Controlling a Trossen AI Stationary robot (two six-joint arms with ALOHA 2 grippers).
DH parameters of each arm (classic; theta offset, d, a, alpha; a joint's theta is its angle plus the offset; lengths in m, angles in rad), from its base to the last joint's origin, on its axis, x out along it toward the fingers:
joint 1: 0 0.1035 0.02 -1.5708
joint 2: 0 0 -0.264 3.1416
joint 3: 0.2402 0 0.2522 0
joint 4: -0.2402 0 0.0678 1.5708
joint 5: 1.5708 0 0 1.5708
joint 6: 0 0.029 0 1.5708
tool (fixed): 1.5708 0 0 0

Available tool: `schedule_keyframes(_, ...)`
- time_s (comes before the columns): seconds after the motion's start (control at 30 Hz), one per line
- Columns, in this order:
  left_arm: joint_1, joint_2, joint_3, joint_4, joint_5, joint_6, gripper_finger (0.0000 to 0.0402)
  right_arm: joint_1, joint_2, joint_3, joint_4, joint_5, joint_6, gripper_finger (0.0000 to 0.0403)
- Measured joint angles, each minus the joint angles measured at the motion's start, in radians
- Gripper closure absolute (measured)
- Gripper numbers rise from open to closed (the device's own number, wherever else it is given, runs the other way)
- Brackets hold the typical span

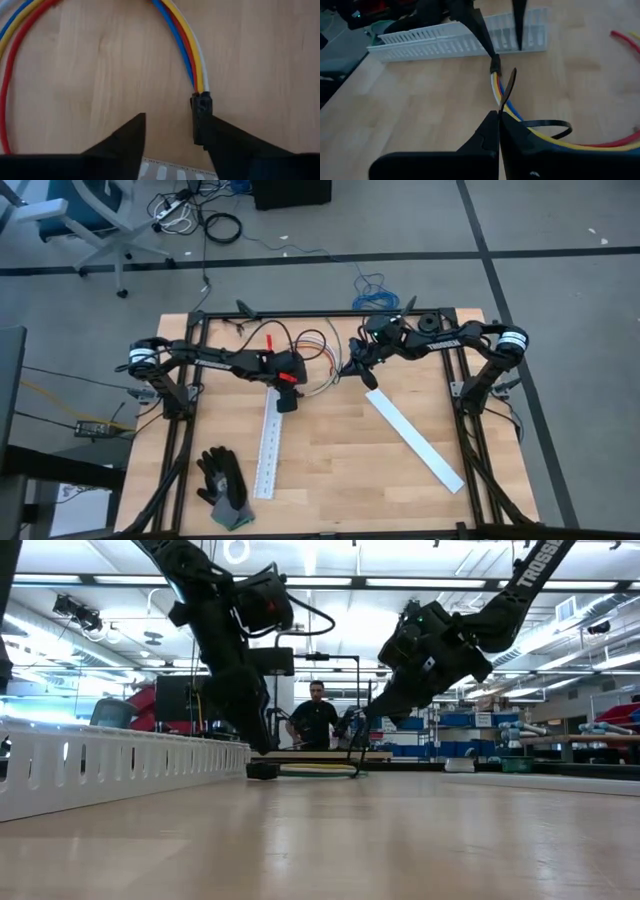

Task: Ziptie cables
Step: Wrap the cable wires with the black zip tie

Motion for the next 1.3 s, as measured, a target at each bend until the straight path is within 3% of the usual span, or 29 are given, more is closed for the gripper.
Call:
schedule_keyframes(0.17, 0.002, -0.003, 0.000, 0.074, 0.001, -0.004, 0.0158, 0.000, -0.001, 0.000, 0.026, 0.009, 0.007, 0.0403)
schedule_keyframes(0.47, 0.003, 0.040, -0.001, 0.491, 0.002, 0.028, 0.0165, 0.000, -0.002, 0.000, 0.033, 0.013, 0.002, 0.0403)
schedule_keyframes(0.77, 0.008, 0.154, -0.001, 0.748, -0.016, -0.025, 0.0199, 0.000, -0.002, 0.000, 0.056, 0.034, 0.002, 0.0403)
schedule_keyframes(1.3, 0.009, 0.183, -0.001, 0.836, 0.018, -0.066, 0.0293, 0.000, -0.002, 0.000, 0.078, 0.039, 0.002, 0.0403)
